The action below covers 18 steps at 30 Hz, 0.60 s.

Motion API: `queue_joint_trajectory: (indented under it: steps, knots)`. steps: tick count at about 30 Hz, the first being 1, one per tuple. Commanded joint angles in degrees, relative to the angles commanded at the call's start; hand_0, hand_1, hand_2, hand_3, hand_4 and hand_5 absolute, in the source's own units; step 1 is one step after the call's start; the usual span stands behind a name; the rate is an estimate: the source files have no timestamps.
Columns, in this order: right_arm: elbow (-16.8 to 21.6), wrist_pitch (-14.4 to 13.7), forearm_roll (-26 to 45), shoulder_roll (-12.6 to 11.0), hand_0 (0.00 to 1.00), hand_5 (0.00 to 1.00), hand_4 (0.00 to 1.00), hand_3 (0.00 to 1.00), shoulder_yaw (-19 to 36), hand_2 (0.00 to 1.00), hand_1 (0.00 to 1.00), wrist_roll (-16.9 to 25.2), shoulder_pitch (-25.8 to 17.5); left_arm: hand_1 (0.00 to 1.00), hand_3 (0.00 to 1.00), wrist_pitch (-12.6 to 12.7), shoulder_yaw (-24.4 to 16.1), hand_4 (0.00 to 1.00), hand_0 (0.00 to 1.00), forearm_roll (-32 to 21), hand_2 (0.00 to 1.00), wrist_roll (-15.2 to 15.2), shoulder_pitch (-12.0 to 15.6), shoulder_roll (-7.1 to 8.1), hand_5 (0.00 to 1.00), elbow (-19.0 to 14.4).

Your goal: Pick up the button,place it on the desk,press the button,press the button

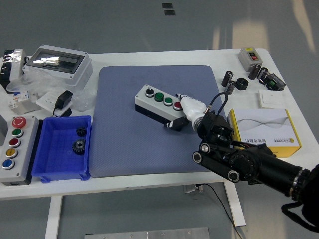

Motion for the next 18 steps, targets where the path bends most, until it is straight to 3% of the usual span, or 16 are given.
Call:
queue_joint_trajectory:
  steps: [6, 7, 12, 13, 18]
  knots:
    - [-0.2, -4.2, -1.6, -0.1, 0.749, 0.108, 0.755, 0.998, -0.1, 0.851, 0.823, 1.2, 0.1, 0.567, 0.585, 0.0, 0.2, 0.607, 0.626, -0.2, 0.529, -0.3, 0.0, -0.06, 0.211, 0.1]
    - [-0.2, -5.1, -1.9, -0.1, 0.635, 0.083, 0.72, 0.997, -0.3, 0.773, 0.755, 1.4, 0.2, 0.567, 0.586, 0.0, 0.2, 0.608, 0.626, -0.3, 0.529, -0.3, 0.0, -0.07, 0.21, 0.1]
    - [-0.4, -6.9, -2.4, 0.1, 0.635, 0.083, 0.72, 0.997, -1.6, 0.773, 0.755, 1.8, 0.4, 0.567, 0.586, 0.1, 0.5, 0.608, 0.626, -0.7, 0.529, -0.5, 0.0, -0.1, 0.21, 0.1]
    - [-0.4, -7.1, -2.3, 0.2, 0.461, 0.069, 0.697, 0.821, -1.9, 0.666, 0.63, 1.8, 0.4, 0.567, 0.586, 0.2, 0.6, 0.608, 0.626, -0.8, 0.529, -0.5, 0.0, -0.11, 0.209, 0.1]
    - [-0.3, -7.1, -2.3, 0.3, 0.461, 0.069, 0.697, 0.821, -2.8, 0.666, 0.63, 1.9, 0.5, 0.567, 0.586, 0.2, 0.9, 0.608, 0.626, -1.1, 0.529, -0.5, 0.0, -0.17, 0.209, 0.1]
